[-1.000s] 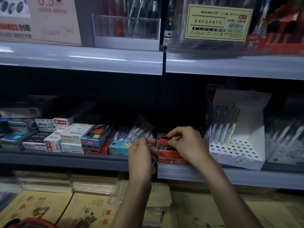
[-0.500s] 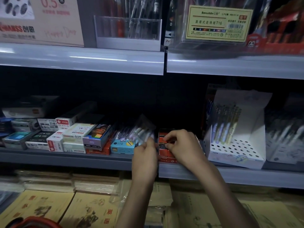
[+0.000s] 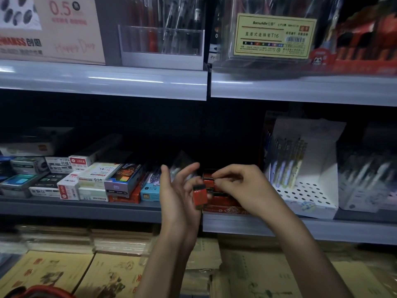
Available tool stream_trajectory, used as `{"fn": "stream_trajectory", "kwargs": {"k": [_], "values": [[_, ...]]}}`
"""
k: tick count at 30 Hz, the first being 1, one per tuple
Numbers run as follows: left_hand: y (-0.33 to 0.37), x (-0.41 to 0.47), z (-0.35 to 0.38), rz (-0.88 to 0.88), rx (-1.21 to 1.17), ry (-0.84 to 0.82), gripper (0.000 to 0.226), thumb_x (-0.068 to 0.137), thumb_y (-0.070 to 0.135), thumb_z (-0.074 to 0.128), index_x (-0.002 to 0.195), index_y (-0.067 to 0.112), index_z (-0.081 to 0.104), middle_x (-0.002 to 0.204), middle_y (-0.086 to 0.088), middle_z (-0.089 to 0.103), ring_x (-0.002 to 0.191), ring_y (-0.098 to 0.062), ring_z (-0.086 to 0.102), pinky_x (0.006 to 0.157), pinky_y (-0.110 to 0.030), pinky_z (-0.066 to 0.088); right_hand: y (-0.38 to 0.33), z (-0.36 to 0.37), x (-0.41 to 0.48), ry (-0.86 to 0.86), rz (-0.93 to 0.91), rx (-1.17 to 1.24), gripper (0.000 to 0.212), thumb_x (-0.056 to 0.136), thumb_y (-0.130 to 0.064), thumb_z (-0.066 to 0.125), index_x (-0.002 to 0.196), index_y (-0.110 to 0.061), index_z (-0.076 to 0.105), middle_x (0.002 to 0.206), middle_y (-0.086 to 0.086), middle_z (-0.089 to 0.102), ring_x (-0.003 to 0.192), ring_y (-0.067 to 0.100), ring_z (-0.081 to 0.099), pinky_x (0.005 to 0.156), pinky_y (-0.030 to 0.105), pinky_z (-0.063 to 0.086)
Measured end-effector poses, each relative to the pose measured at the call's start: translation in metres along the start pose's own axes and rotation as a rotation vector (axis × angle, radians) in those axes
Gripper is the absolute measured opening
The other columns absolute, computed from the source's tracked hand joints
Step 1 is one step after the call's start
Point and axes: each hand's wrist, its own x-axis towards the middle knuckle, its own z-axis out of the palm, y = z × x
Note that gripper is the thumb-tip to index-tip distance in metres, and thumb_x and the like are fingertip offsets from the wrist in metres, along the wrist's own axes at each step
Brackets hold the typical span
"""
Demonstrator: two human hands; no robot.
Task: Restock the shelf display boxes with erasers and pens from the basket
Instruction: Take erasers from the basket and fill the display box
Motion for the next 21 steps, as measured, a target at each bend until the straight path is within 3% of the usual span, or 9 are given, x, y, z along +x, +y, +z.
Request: {"fn": "stream_trajectory", "kwargs": {"k": [2, 5, 8, 13, 17, 21], "values": [[0.001, -0.001, 0.002, -0.006, -0.067, -0.012, 0.077, 0.100, 0.070, 0.031, 0.125, 0.009, 0.071, 0.087, -0.012, 0.063, 0.080, -0.026, 0.063, 0.082, -0.039, 0.050, -0.008, -0.002, -0.007, -0.093, -0.010, 0.078, 0.007, 0.092, -0.028, 0.074, 0.096, -0.031, 0.079, 0.085, -0.008, 0.077, 0.083, 0.006, 0.071, 0.077, 0.027, 0.058], [-0.002, -0.003, 0.007, 0.000, -0.062, 0.024, 0.076, 0.099, 0.072, 0.031, 0.130, 0.013, 0.068, 0.111, -0.022, 0.067, 0.113, -0.040, 0.068, 0.107, -0.051, 0.049, -0.013, 0.000, -0.015, -0.161, -0.026, 0.073, 0.015, 0.087, -0.032, 0.080, 0.101, -0.030, 0.078, 0.078, -0.005, 0.072, 0.065, -0.001, 0.061, 0.068, 0.022, 0.051], [-0.003, -0.006, 0.012, 0.017, 0.000, 0.043, 0.074, 0.099, 0.071, 0.030, 0.133, 0.015, 0.064, 0.129, -0.026, 0.065, 0.115, -0.037, 0.070, 0.099, -0.049, 0.053, -0.010, 0.003, -0.019, -0.106, -0.057, -0.044, 0.021, 0.084, -0.031, 0.083, 0.104, -0.031, 0.077, 0.080, 0.002, 0.070, 0.057, -0.002, 0.053, 0.060, 0.016, 0.045], [-0.010, -0.004, 0.017, 0.075, 0.113, 0.003, 0.065, 0.103, 0.063, 0.029, 0.132, 0.015, 0.062, 0.091, -0.003, 0.080, 0.090, -0.019, 0.078, 0.081, -0.037, 0.054, -0.002, 0.006, -0.023, -0.019, -0.080, -0.098, 0.021, 0.083, -0.033, 0.084, 0.102, -0.033, 0.076, 0.083, -0.008, 0.069, 0.064, 0.004, 0.059, 0.068, 0.025, 0.055], [-0.014, -0.001, 0.017, 0.140, 0.264, 0.034, 0.051, 0.107, 0.050, 0.035, 0.123, 0.012, 0.066, 0.092, -0.018, 0.070, 0.091, -0.024, 0.074, 0.085, -0.036, 0.056, 0.004, 0.000, -0.018, 0.020, -0.023, 0.059, 0.014, 0.089, -0.023, 0.079, 0.096, -0.032, 0.071, 0.086, -0.004, 0.075, 0.076, 0.008, 0.072, 0.071, 0.027, 0.058], [-0.016, -0.002, 0.015, 0.213, 0.444, 0.061, 0.031, 0.107, 0.034, 0.044, 0.107, 0.021, 0.072, 0.100, -0.010, 0.071, 0.101, -0.020, 0.071, 0.089, -0.032, 0.056, 0.011, -0.009, -0.006, 0.133, 0.058, 0.161, 0.010, 0.092, -0.018, 0.075, 0.096, -0.024, 0.069, 0.078, 0.000, 0.077, 0.075, 0.012, 0.074, 0.071, 0.036, 0.061]]}}
